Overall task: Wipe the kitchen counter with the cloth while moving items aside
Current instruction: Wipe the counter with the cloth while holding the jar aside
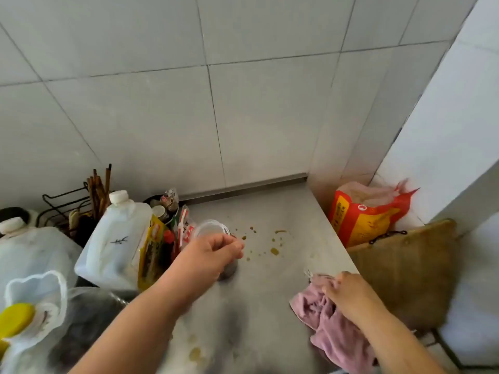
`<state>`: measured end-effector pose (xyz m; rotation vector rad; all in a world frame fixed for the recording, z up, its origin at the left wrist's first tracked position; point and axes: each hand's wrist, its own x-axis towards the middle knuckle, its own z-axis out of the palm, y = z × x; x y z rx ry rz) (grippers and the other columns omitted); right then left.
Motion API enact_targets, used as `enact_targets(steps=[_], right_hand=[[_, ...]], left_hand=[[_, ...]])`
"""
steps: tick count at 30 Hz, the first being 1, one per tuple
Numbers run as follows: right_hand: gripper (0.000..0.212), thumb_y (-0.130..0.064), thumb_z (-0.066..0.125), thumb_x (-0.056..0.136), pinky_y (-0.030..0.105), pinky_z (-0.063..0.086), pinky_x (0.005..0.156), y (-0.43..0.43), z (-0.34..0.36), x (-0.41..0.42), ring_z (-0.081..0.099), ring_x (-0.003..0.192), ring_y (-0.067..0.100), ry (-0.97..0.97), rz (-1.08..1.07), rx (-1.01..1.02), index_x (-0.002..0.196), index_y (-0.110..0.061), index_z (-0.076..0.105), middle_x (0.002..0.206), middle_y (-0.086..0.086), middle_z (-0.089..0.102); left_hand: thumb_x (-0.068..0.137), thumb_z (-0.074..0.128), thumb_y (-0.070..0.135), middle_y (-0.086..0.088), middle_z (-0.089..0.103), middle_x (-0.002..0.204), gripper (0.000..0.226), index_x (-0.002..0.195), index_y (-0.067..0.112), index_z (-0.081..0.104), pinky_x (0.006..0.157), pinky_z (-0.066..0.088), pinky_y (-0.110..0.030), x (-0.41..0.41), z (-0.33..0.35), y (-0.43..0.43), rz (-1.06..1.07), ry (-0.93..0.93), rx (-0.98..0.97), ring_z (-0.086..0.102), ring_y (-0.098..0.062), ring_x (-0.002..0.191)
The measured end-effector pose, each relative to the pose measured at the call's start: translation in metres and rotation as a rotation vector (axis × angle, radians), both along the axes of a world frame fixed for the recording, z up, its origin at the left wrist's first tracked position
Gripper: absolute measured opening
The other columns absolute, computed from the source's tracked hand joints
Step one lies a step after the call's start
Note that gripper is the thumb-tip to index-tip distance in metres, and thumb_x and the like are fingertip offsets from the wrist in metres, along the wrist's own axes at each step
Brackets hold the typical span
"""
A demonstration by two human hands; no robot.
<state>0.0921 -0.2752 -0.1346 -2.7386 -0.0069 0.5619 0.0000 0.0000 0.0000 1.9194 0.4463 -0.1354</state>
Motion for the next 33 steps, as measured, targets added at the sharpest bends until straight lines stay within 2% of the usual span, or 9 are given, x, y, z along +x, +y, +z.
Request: enact_targets(steps=[3,8,11,15,18,22,26,29,33], right_hand=[[0.041,-0.049,0.045,0.095,0.023,0.043,0.081,-0.001,-0.017,-0.01,0.056,0.102,0.017,-0.01,0.047,-0.274,0.117,-0.016,0.056,0.113,0.004,0.06],[0.038,-0.048,0.048,0.094,0.028,0.042,0.091,-0.001,-0.029,-0.012,0.055,0.109,0.018,-0.02,0.098,-0.264,0.121,-0.021,0.054,0.12,0.002,0.061],[0.031,-0.041,0.055,0.092,0.026,0.044,0.078,0.004,-0.026,-0.007,0.061,0.1,0.022,0.072,-0.013,0.036,0.11,-0.016,0.052,0.108,0.006,0.064],[0.022,-0.038,0.058,0.091,0.021,0.04,0.061,0.013,-0.01,-0.001,0.058,0.077,0.01,0.066,0.032,0.269,0.091,-0.022,0.043,0.082,-0.006,0.057],[0.023,-0.041,0.065,0.086,0.018,0.043,0.064,0.019,0.006,0.005,0.059,0.084,0.004,0.113,-0.03,0.499,0.093,-0.028,0.048,0.09,-0.009,0.062],[0.043,-0.06,0.072,0.069,0.022,0.051,0.07,0.023,0.03,0.014,0.068,0.087,0.008,0.282,-0.157,0.841,0.094,-0.026,0.062,0.087,-0.01,0.072],[0.005,-0.02,0.069,0.087,0.024,0.047,0.073,0.031,0.042,0.015,0.065,0.088,0.013,0.321,-0.123,0.915,0.087,-0.02,0.063,0.079,-0.008,0.071],[0.019,-0.004,0.07,0.083,0.027,0.047,0.08,0.043,0.057,0.005,0.063,0.09,0.014,0.437,-0.102,1.067,0.095,-0.014,0.06,0.089,0.002,0.069],[0.031,-0.012,0.074,0.073,0.025,0.053,0.081,0.057,0.08,-0.013,0.065,0.093,0.016,0.57,-0.03,1.3,0.101,-0.009,0.061,0.096,0.007,0.068]], left_hand=[[0.09,0.06,0.034,-0.019,0.07,0.092,0.02,0.089,0.017,0.071,0.063,0.048,-0.021,0.001,-0.009,-0.006,0.015,0.022,-0.041,0.057,-0.016,0.072],[0.089,0.06,0.034,0.003,0.074,0.088,0.016,0.088,0.022,0.071,0.07,0.049,-0.025,-0.005,-0.028,-0.015,0.044,0.095,-0.032,0.067,-0.016,0.086],[0.09,0.059,0.032,0.006,0.074,0.087,0.015,0.089,0.022,0.07,0.068,0.048,-0.02,-0.006,-0.038,-0.019,0.058,0.121,-0.042,0.067,-0.013,0.087],[0.091,0.058,0.029,0.005,0.074,0.088,0.014,0.089,0.02,0.07,0.071,0.049,-0.024,-0.007,-0.045,-0.026,0.078,0.171,-0.075,0.067,-0.014,0.085],[0.092,0.057,0.027,0.004,0.073,0.089,0.012,0.094,0.022,0.067,0.073,0.05,-0.027,-0.007,-0.05,-0.028,0.107,0.189,-0.083,0.067,-0.014,0.086],[0.092,0.057,0.026,0.004,0.073,0.091,0.01,0.096,0.024,0.066,0.076,0.051,-0.03,-0.008,-0.055,-0.03,0.153,0.207,-0.112,0.067,-0.016,0.089],[0.09,0.058,0.028,0.005,0.073,0.094,0.011,0.098,0.027,0.065,0.079,0.053,-0.031,-0.009,-0.06,-0.032,0.145,0.225,-0.115,0.067,-0.014,0.089],[0.085,0.064,0.039,0.009,0.065,0.113,0.04,0.123,0.03,0.053,0.085,0.052,-0.029,-0.009,-0.067,-0.029,0.084,0.265,-0.163,0.064,-0.006,0.095],[0.076,0.075,0.043,0.007,0.045,0.137,0.083,0.144,0.032,0.028,0.091,0.043,-0.026,-0.01,-0.076,-0.027,0.003,0.3,-0.337,0.053,-0.008,0.112]])
